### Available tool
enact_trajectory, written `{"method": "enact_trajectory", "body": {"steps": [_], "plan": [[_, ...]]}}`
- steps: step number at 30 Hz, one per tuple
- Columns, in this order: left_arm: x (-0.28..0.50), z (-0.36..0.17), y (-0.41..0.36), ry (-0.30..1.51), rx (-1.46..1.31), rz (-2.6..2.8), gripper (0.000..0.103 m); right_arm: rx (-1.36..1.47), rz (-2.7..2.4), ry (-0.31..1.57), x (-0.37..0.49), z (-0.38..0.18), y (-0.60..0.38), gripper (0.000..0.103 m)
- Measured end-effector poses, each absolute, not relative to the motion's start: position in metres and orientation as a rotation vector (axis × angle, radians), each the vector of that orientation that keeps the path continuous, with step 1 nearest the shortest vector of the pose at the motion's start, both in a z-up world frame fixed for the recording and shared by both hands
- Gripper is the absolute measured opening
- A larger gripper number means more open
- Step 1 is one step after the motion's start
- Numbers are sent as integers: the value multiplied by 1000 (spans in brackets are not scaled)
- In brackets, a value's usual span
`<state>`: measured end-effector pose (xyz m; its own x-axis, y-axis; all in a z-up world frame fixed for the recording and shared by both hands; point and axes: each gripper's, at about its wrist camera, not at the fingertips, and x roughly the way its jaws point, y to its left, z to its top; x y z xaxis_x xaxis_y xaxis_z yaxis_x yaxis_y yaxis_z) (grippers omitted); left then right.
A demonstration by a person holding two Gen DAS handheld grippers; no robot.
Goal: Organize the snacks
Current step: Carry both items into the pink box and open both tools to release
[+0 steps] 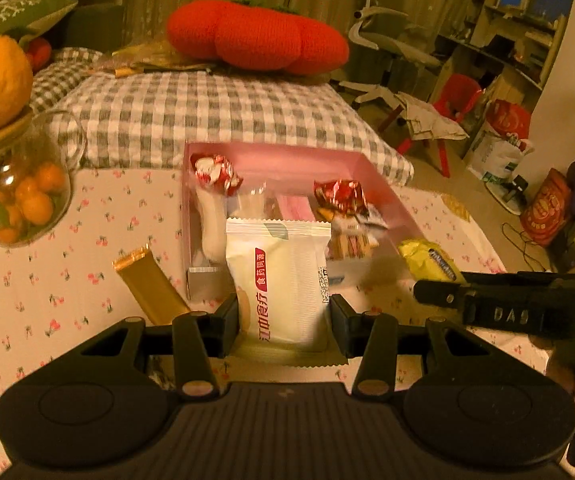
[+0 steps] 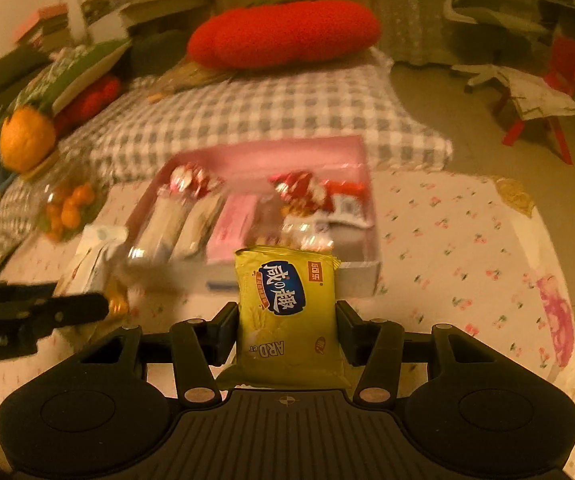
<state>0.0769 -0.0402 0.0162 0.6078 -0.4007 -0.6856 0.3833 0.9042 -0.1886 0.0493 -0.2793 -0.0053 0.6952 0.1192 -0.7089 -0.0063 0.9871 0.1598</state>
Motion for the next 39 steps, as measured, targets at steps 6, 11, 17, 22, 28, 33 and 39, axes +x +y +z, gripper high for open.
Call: {"method": "enact_trajectory", "body": {"steps": [6,11,17,22,28,33,39], "plan": [[100,21,-54,788,5,-459,44,209,30,764,70,3,-297,50],[122,21,-71,789,5,-488,44,233,-1,760,89,-3,-307,50],[145,13,-90,799,32,-489,44,241,-6,768,103,-14,-312,50],[164,6,-102,807,42,-477,44,237,-1,770,110,-19,-313,50],[186,-1,-112,816,41,-445,44,232,7,772,118,-28,-316,50],[202,-12,-119,837,35,-421,44,209,9,764,123,-30,-314,51],[208,-25,-127,862,38,-413,44,181,8,754,126,-31,-311,51]]}}
